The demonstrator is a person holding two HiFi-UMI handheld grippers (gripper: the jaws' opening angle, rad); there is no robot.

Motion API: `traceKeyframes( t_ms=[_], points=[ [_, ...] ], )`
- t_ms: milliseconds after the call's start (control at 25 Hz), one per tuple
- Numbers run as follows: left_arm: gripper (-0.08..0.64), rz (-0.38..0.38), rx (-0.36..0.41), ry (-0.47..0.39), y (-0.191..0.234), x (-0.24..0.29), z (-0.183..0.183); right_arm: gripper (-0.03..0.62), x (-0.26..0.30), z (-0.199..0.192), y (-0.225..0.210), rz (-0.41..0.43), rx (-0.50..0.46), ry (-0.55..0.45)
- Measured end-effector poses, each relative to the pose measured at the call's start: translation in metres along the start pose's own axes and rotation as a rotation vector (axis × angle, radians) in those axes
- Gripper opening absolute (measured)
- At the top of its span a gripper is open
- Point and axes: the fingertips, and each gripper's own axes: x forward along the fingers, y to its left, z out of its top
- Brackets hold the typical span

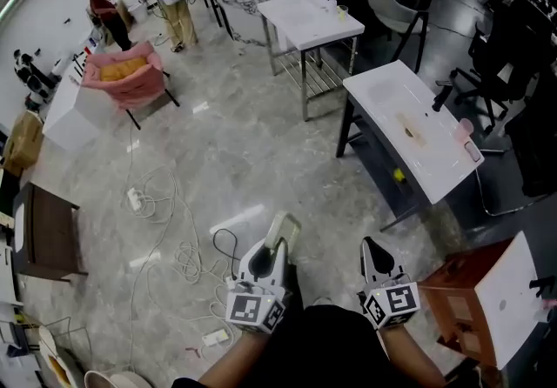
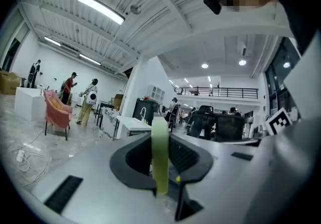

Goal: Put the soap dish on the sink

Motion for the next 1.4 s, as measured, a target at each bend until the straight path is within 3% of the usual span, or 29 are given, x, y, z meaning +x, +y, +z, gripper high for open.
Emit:
traceKeyframes(
  t_ms=[240, 600, 920, 1400],
  points=[
    [0.074, -0.014, -0.021, 0.007, 0.043, 0.048, 0.008, -0.003, 0.054, 0.022, -0.017, -0.045, 0.006, -0.030],
    [0.074, -0.052, -0.023, -0.002, 0.136, 0.152, 0.048, -0.003, 0.179, 0.073, -0.036, -0.116, -0.043, -0.033],
    [0.074, -0.103, -0.034, 0.003, 0.218, 0.242, 0.093, -0.003, 0.289, 0.114, -0.035, -0.189, -0.080, 0.022],
    [0.074, -0.163, -0.010, -0.023, 0.303, 0.315, 0.129, -0.003, 0.385, 0.130, -0.032, -0.257, -0.049, 0.047]
  ],
)
